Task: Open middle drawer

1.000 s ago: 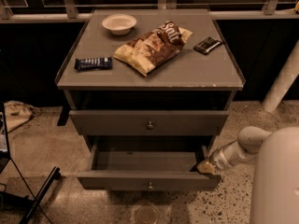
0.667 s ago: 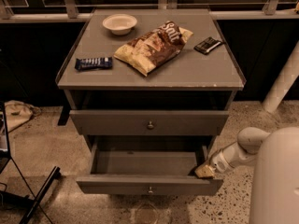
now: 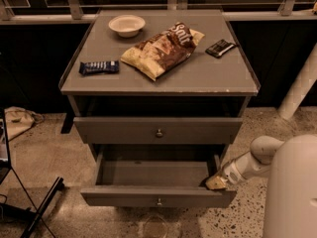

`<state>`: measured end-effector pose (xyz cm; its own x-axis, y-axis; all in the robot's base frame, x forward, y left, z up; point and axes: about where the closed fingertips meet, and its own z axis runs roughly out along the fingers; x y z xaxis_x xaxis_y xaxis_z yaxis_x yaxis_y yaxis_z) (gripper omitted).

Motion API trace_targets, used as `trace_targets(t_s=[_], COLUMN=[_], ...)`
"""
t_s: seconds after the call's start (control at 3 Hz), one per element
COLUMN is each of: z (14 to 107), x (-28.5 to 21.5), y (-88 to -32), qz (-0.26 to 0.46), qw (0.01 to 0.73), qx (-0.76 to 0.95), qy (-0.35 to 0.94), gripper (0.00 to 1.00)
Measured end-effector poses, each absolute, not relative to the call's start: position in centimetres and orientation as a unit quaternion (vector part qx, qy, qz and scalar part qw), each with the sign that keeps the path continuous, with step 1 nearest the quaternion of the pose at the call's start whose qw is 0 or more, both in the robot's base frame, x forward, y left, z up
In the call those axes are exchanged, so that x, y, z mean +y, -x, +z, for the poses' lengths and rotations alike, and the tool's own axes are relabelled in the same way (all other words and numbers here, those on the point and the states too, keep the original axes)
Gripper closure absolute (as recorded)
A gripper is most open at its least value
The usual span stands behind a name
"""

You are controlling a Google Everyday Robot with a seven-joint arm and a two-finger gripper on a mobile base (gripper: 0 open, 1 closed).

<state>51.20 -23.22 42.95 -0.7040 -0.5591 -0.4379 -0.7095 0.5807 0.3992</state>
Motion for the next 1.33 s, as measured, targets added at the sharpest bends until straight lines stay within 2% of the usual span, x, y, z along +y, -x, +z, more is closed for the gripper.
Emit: trace_targets(t_s=[1.33], z=[43.16], x=[-23.15], y=[-49.54], qz=[0.294], qw=[0.140], qx=[0.884], qy=[0.337], gripper=[1.00])
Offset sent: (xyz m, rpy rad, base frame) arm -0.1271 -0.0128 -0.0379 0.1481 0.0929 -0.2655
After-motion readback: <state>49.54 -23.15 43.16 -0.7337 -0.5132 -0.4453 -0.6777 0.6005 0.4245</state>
